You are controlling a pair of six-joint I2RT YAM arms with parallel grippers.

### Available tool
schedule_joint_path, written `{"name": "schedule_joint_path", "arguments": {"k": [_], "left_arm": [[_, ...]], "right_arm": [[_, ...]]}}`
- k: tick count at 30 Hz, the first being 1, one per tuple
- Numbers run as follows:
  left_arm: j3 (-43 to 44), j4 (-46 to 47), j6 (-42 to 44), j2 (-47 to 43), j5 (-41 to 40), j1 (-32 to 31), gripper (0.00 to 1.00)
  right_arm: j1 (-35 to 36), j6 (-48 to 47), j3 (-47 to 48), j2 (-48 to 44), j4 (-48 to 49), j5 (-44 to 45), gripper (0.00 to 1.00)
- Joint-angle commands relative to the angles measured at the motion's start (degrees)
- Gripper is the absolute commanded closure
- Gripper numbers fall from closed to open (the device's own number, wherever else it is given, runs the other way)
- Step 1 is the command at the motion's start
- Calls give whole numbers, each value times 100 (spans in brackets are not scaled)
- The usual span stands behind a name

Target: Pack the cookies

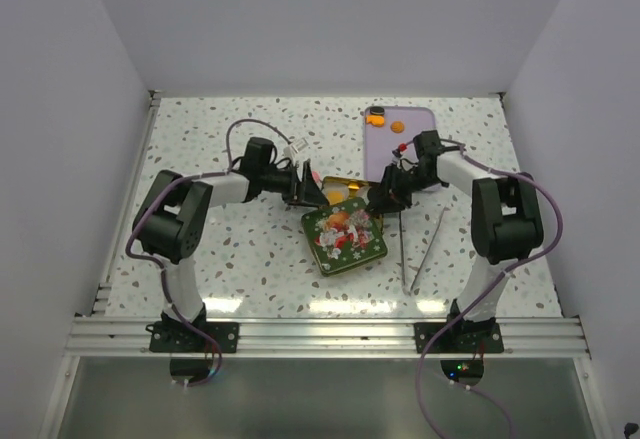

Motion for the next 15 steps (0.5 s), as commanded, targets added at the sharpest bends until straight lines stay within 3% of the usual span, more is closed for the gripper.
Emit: {"name": "schedule_joint_path", "arguments": {"k": [1, 11, 15], "left_arm": [[-59, -652, 641, -367, -267, -188, 23], [98, -987, 650, -455, -786, -144, 24], [230, -996, 615, -253, -655, -144, 32]], "right_arm": [[437, 395, -11, 132, 424, 96, 71], [693, 606, -99, 343, 600, 325, 76], [693, 694, -195, 361, 750, 307, 77]]}}
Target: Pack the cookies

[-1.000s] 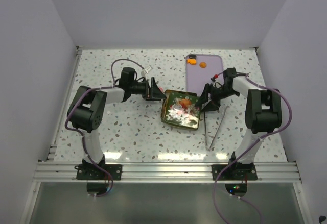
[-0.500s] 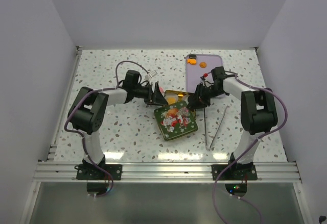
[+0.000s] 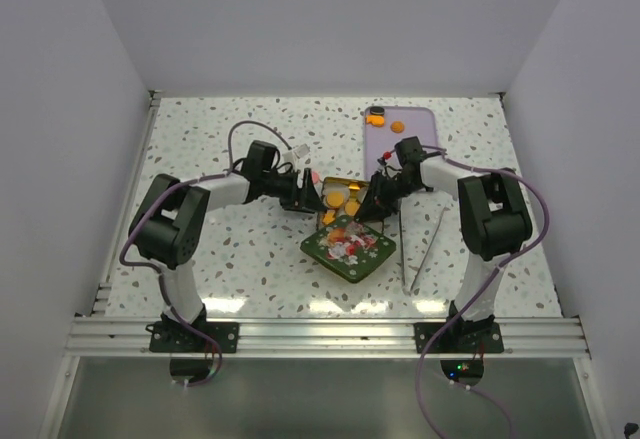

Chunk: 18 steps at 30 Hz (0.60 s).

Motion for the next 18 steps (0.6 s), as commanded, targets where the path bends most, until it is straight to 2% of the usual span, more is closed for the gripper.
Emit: {"name": "schedule_joint_path", "arguments": {"k": [1, 3, 5, 10, 15, 17, 18], "left_arm": [[318, -36, 145, 44, 93, 27, 33], [344, -273, 198, 79, 189, 35, 32], [353, -405, 329, 71, 251, 62, 25], [432, -842, 672, -61, 515, 298, 17], [371, -1590, 1303, -772, -186, 571, 15], [161, -1977, 1463, -1000, -320, 589, 15], [-32, -1944, 1516, -1080, -102, 589, 15]], "right_arm": [[13, 119, -88, 53, 223, 128, 77], [13, 137, -97, 53, 223, 137, 77], [13, 154, -97, 61, 250, 128, 78], [22, 189, -80, 79, 302, 101, 78], [13, 32, 96, -26, -56, 128, 78], [13, -196, 271, -236, -399, 302, 70], [13, -258, 289, -612, -749, 408, 64]]}}
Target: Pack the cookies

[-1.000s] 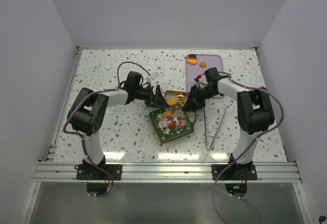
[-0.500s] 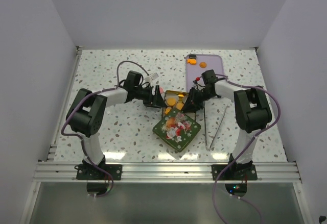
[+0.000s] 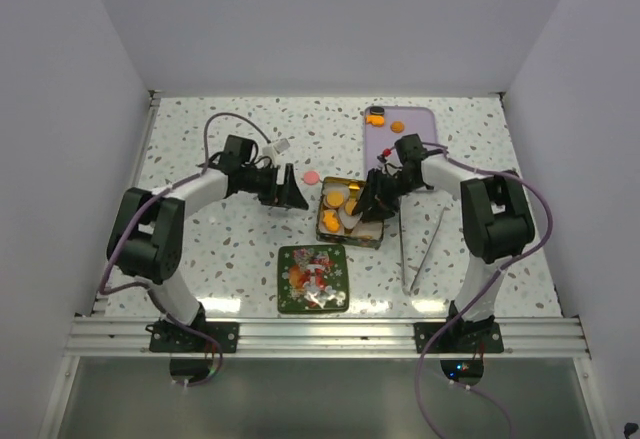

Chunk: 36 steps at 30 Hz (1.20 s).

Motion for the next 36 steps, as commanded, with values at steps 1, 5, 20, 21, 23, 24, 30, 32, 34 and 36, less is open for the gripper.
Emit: {"name": "schedule_joint_path", "arguments": {"k": [1, 5, 20, 21, 23, 24, 30, 32, 34, 36], "left_arm": [[-631, -403, 537, -619, 59, 19, 15], [-1372, -463, 467, -1101, -526, 19, 14], [-2234, -973, -726, -2263, -1836, -148, 15], [-2243, -1034, -798, -2263, -1978, -218, 15], [-2313, -1009, -1200, -2360, -2276, -227, 15], [-2470, -834, -1325, -2456, -2313, -236, 15], [-3499, 413, -2186, -2536, -2437, -315, 18], [-3928, 1210, -2590, -2510, -2243, -498, 18], [-4176, 1819, -2932, -2378, -2086, -684, 19], [-4440, 2356, -3127, -2246, -2006, -982, 20]], "right_arm": [[11, -329, 191, -850, -867, 419, 48], [90, -417, -177, -1897, -1422, 535, 30], [1549, 75, -2024, -2594, -712, 1386, 27], [1619, 93, -2076, -2558, -563, 1448, 27], [1672, 180, -2129, -2462, -238, 1545, 28], [1716, 233, -2216, -2435, -132, 1598, 28], [1760, 1092, -3156, -2268, 1344, 1765, 29], [1830, 1331, -3524, -2137, 1992, 1800, 29], [1909, 1673, -3711, -1891, 2434, 1792, 30], [2076, 1911, -3843, -1550, 3040, 1661, 30]]}}
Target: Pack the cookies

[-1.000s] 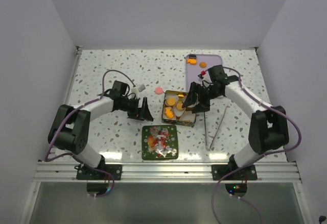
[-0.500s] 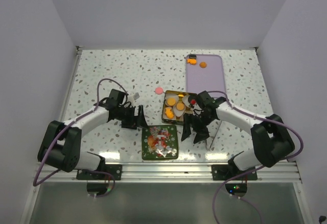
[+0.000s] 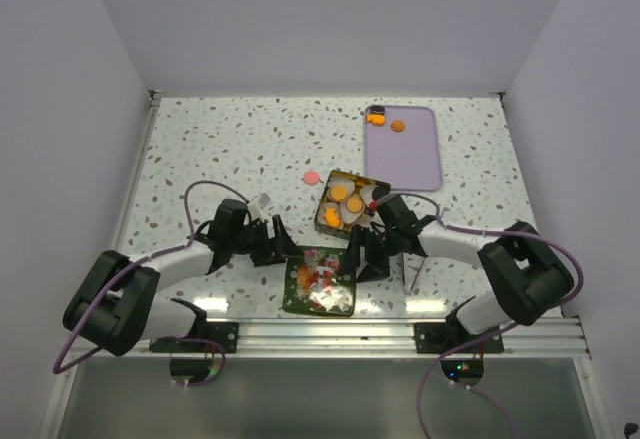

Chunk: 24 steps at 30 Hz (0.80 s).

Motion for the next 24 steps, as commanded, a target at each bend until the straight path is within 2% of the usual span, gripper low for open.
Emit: {"name": "schedule_joint_path", "arguments": {"k": [1, 5, 12, 18, 24], "left_arm": [[-714, 766, -722, 416, -222, -460, 20], [-1337, 1750, -1252, 57, 15, -716, 21], [-1286, 1480, -1322, -1295, 68, -716, 22], [-891, 988, -1428, -2175, 183, -708, 22], [-513, 592, -1358, -2317, 174, -716, 22]], "right_arm": [[282, 703, -517, 887, 1476, 591, 30], [616, 1011, -525, 1117, 1908, 407, 31], [704, 1319, -649, 450, 2216, 266, 33], [722, 1408, -96, -201, 1875, 301, 33], [713, 1399, 344, -535, 1522, 388, 33]]}}
